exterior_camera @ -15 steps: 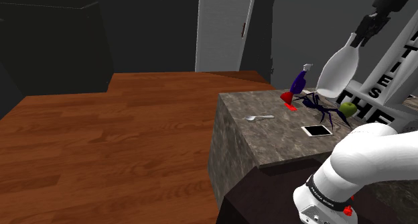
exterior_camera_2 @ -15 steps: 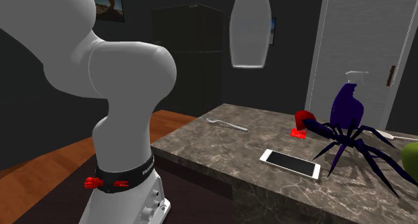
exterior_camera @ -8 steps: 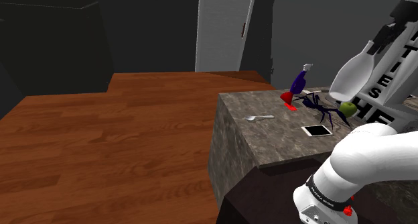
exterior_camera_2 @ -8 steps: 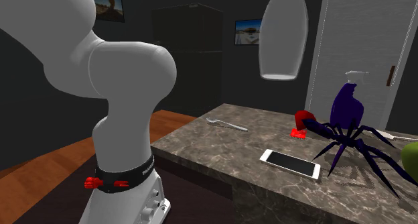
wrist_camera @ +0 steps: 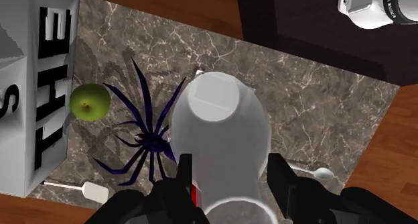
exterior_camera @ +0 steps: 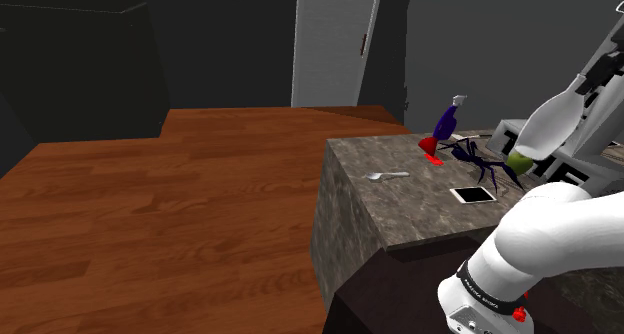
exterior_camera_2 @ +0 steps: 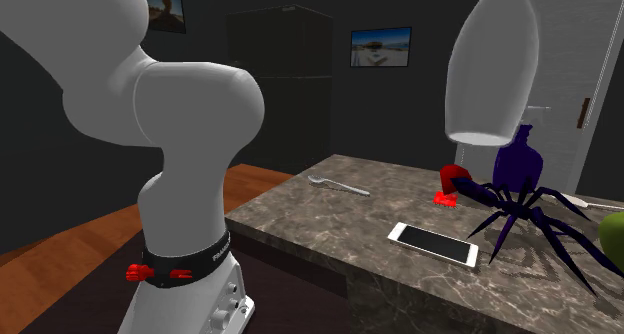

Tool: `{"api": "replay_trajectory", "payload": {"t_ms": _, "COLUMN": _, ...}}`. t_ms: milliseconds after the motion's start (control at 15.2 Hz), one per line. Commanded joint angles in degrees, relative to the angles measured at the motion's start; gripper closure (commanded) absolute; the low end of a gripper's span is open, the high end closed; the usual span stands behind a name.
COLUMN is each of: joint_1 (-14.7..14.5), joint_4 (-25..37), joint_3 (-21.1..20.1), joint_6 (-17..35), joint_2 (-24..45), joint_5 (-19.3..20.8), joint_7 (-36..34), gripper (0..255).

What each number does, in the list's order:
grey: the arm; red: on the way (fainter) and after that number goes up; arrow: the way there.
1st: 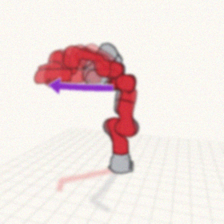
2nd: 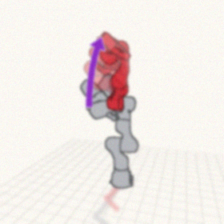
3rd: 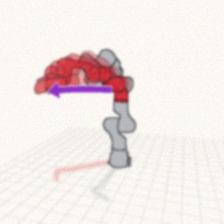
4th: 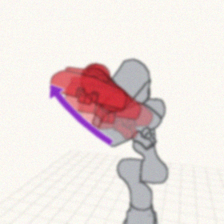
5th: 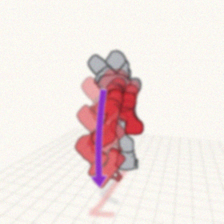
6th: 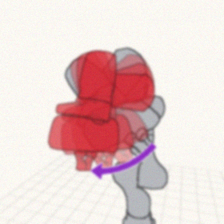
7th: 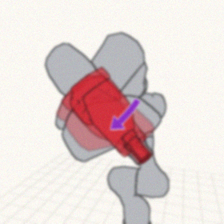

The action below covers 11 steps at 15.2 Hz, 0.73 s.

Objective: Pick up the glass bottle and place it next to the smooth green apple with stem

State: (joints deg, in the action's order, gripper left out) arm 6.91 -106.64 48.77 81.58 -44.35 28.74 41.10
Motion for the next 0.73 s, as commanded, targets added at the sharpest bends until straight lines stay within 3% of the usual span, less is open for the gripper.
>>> {"api": "replay_trajectory", "payload": {"t_ms": 0, "joint_1": -1.6, "joint_4": 2.3, "joint_3": 3.8, "joint_6": 0.8, "joint_2": 1.3, "joint_5": 0.9, "joint_7": 2.7, "gripper": 255}}
{"api": "replay_trajectory", "payload": {"t_ms": 330, "joint_1": -6.9, "joint_4": 8.6, "joint_3": 14.3, "joint_6": 2.4, "joint_2": 3.9, "joint_5": 2.6, "joint_7": 9.2, "gripper": 255}}
{"api": "replay_trajectory", "payload": {"t_ms": 660, "joint_1": -15.9, "joint_4": 17.1, "joint_3": 26.6, "joint_6": 3.1, "joint_2": 5.3, "joint_5": 4.2, "joint_7": 15.2, "gripper": 255}}
